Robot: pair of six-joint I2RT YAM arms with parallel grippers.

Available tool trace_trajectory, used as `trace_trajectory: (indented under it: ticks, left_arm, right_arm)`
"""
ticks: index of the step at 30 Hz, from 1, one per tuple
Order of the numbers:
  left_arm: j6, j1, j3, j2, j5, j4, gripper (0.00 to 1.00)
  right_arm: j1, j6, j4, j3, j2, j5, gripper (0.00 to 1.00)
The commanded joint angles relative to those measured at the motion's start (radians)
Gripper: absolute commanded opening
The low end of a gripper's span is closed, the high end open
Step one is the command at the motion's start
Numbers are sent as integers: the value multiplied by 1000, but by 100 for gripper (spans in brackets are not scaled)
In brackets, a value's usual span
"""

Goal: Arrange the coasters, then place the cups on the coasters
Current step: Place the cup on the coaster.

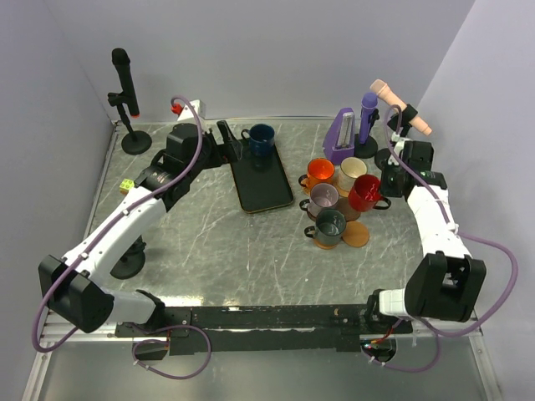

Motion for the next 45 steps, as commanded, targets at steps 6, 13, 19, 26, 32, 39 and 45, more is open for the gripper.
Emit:
trace_trajectory:
  ticks: [6, 13, 19, 26, 32, 39, 45]
  left_arm:
    - [18, 4, 12, 16, 32, 46, 99]
    - [13, 4, 20, 33, 35, 50, 99]
    - [8, 2, 20, 42, 38, 47, 99]
    - [13, 2, 24, 51, 36, 46, 99]
    - [8, 2, 26, 59, 44, 50, 99]
    - [11, 5, 29, 64, 43, 50, 99]
    - [8, 4, 29, 65, 41, 50, 99]
  right_arm:
    - [3, -30, 191, -22, 67, -21, 0]
    - [30, -44, 223, -28, 126, -11, 0]
    - [60, -48, 234, -30, 169, -1, 0]
    - [77, -54, 238, -41, 190, 15, 0]
    - [91, -62, 244, -54, 204, 27, 0]
    - [102, -62, 252, -50, 233, 25, 0]
    - [109, -63, 271, -62, 242, 44, 0]
